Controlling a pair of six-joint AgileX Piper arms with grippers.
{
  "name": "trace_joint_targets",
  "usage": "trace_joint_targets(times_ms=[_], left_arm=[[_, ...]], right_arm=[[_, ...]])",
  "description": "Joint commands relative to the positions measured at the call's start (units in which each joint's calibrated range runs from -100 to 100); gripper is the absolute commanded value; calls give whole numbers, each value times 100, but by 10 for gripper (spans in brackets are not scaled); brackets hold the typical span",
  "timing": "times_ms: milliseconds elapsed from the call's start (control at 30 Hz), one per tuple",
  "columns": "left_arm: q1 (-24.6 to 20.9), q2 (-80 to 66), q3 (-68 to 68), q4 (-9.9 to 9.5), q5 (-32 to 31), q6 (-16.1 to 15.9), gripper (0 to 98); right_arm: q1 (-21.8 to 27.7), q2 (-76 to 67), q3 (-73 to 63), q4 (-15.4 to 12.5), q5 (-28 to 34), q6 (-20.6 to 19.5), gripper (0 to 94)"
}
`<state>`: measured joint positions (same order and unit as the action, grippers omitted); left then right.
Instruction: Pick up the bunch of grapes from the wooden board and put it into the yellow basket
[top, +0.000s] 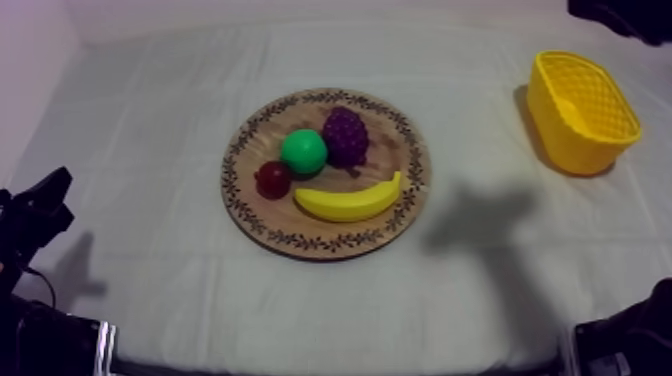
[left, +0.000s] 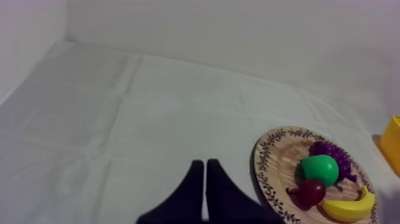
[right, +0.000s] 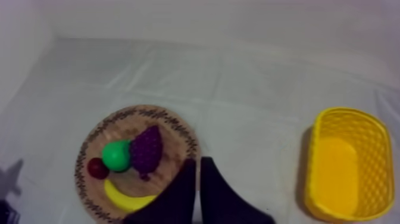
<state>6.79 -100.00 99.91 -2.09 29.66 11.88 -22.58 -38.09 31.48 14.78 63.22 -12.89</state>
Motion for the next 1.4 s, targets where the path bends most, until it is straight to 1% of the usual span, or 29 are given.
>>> trace_joint_targets(times_ms=[0, 267, 500, 700, 867, 1100, 1367], left_arm=[[-2, 0, -2, 1, 1, 2, 1], [-2, 0, -2, 1, 1, 3, 1], [-2, 0, -2, 1, 1, 4, 1], [-2, 0, -2, 1, 1, 2, 1], [-2, 0, -2, 1, 1, 1, 1], [-2, 0, -2, 1, 1, 1, 1], [-2, 0, -2, 1, 1, 1, 1]], right_arm=[[-414, 582, -773, 108, 476, -320, 2], [-870, 1669, -1940, 358, 1317, -729, 2], [-1086, 2583, -2501, 522, 1829, -958, 2], [-1137, 3417, -3092, 489, 2150, -995, 2], [-1213, 4177, -3716, 515, 2549, -998, 2], [-1258, 5136, -4503, 475, 3111, -1031, 2], [-1189, 5997, -5083, 368, 3337, -1112, 2]])
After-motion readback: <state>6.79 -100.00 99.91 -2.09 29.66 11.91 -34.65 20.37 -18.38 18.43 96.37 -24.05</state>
